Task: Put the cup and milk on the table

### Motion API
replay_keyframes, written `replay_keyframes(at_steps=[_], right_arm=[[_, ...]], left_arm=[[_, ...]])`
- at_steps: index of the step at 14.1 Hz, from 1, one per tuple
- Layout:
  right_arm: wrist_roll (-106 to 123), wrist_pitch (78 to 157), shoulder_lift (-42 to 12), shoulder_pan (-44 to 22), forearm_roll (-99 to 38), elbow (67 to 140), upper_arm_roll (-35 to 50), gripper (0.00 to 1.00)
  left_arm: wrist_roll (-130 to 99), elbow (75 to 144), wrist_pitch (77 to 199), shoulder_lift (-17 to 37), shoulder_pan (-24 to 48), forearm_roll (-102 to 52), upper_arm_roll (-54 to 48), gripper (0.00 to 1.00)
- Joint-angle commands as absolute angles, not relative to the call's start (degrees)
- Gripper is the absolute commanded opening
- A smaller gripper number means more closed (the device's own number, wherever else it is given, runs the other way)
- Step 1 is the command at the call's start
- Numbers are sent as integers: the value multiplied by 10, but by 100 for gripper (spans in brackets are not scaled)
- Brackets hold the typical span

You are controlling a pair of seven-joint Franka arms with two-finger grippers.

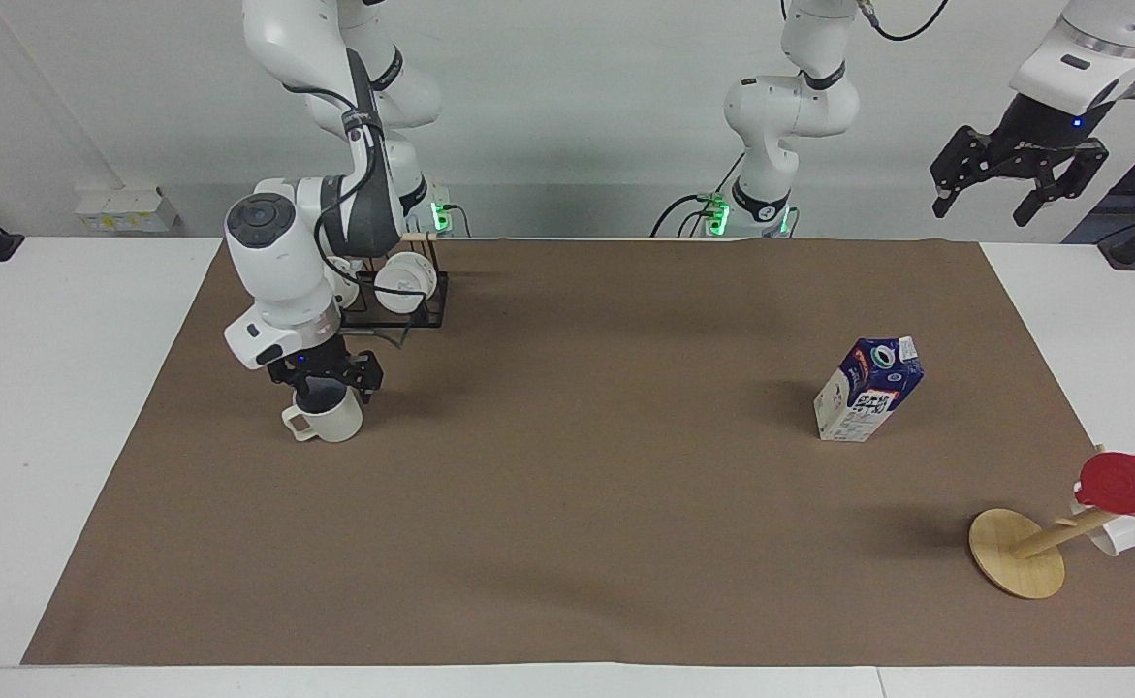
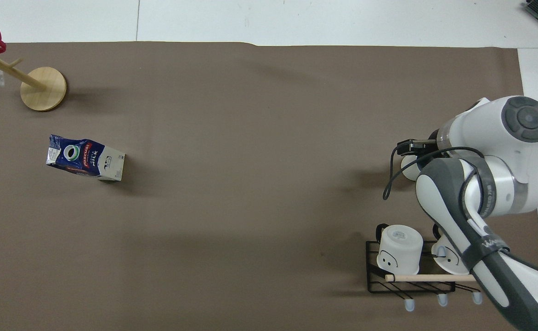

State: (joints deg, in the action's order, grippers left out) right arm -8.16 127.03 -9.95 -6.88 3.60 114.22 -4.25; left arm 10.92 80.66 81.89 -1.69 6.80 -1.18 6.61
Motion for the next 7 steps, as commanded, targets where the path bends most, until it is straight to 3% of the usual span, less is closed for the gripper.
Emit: replay_keyframes(at_steps=[1, 7], right_arm=[[-70, 1288, -102, -65, 43, 1154, -40, 100], [-73, 1339, -111, -68, 43, 1187, -40, 100]], left_arm=[[106, 820, 827, -29, 76, -4, 71, 100], [106, 828, 845, -29, 76, -4, 71, 100]])
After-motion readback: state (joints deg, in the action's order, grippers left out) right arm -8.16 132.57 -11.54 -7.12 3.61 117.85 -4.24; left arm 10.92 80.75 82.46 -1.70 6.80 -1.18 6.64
